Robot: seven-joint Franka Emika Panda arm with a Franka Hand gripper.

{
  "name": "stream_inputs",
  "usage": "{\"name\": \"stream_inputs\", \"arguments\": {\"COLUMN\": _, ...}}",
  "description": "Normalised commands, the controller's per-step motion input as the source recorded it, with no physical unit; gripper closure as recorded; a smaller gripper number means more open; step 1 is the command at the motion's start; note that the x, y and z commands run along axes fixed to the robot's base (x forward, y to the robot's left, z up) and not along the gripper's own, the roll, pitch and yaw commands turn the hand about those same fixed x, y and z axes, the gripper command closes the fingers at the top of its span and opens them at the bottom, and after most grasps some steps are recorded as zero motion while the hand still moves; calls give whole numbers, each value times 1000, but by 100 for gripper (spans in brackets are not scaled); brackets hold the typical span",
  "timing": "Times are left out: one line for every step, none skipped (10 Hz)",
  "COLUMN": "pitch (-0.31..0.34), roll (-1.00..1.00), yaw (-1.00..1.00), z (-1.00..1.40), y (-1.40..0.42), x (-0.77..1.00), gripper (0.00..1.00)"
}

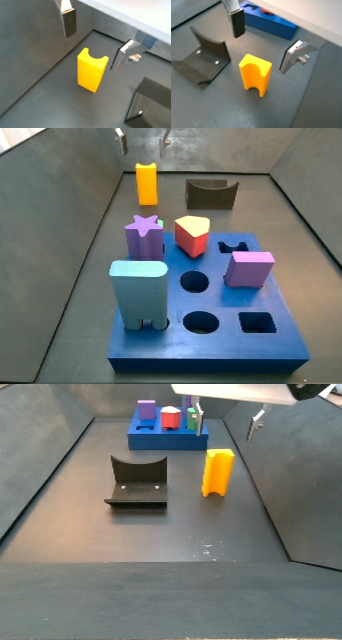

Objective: Pick up the arch object. Move up. Rotate the arch object. Move to above the board. Insert the arch object.
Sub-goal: Rotate the arch object.

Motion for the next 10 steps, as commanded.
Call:
{"name": "stream_inputs", "arguments": {"pitch": -45, "roll": 6, "yaw": 855, "z": -33, "y": -5, "x": 39, "gripper": 0}}
{"name": "stream_inputs", "arguments": {"pitch": -44, "roll": 6, "yaw": 440, "z": -34, "y": -5, "x": 38, "gripper": 0}}
{"name": "stream_inputs", "arguments": {"pitch": -43, "roll": 6, "yaw": 312, "z": -34, "y": -5, "x": 37, "gripper": 0}}
{"name": "stream_inputs", "arguments": {"pitch": 0, "roll": 0, "yaw": 0, "z": -1000, "y": 0, "x": 0, "gripper": 0}}
{"name": "stream_inputs", "arguments": {"pitch": -7, "roll": 0, "yaw": -73, "z": -1000, "y": 0, "x": 7, "gripper": 0}}
{"name": "stream_inputs", "arguments": {"pitch": -20, "roll": -3, "yaw": -73, "z": -1000, "y": -1, "x": 15, "gripper": 0}}
{"name": "stream_inputs", "arguments": {"pitch": -34, "roll": -9, "yaw": -61, "z": -1000, "y": 3, "x": 21, "gripper": 0}}
{"name": "stream_inputs", "arguments": {"pitch": -41, "roll": -15, "yaw": -51, "z": -965, "y": 4, "x": 23, "gripper": 0}}
{"name": "stream_inputs", "arguments": {"pitch": -44, "roll": -22, "yaw": -43, "z": -861, "y": 3, "x": 23, "gripper": 0}}
{"name": "stream_inputs", "arguments": {"pitch": -47, "roll": -31, "yaw": -35, "z": -721, "y": 3, "x": 25, "gripper": 0}}
